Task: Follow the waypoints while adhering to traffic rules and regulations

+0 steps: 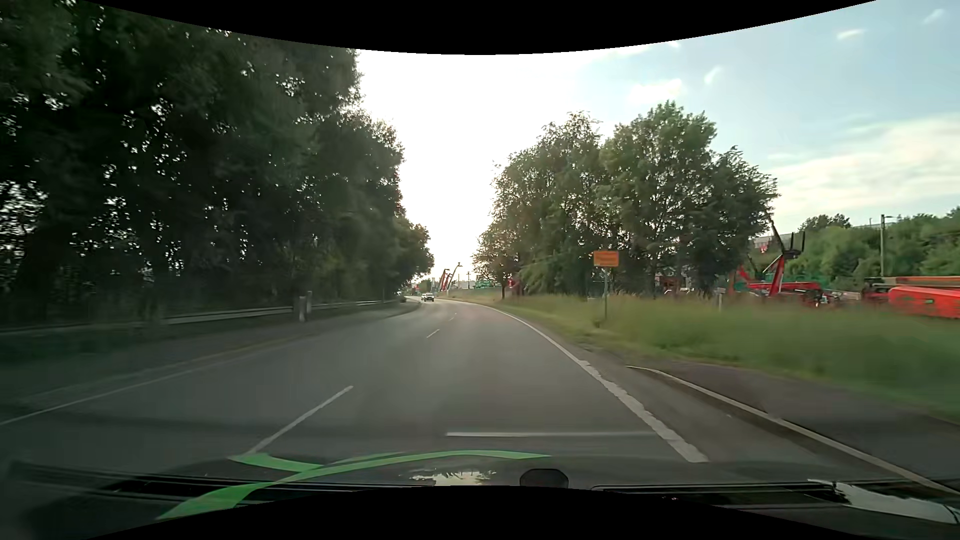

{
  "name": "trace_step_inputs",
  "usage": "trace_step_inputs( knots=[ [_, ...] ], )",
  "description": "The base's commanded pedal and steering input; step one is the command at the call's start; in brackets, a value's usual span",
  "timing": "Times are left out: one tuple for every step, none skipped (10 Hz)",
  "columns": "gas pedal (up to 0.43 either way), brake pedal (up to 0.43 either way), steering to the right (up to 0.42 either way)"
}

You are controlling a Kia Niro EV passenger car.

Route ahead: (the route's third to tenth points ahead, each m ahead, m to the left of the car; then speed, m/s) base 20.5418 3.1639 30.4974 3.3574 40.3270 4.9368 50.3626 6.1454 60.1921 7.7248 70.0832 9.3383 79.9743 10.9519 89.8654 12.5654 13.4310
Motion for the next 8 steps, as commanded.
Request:
trace_step_inputs(
  knots=[
    [0.098, 0.000, -0.018],
    [0.118, 0.000, -0.017],
    [0.118, 0.000, -0.017],
    [0.118, 0.000, -0.016],
    [0.118, 0.000, -0.015],
    [0.130, 0.000, -0.014],
    [0.138, 0.000, -0.013],
    [0.157, 0.000, -0.013]
  ],
)
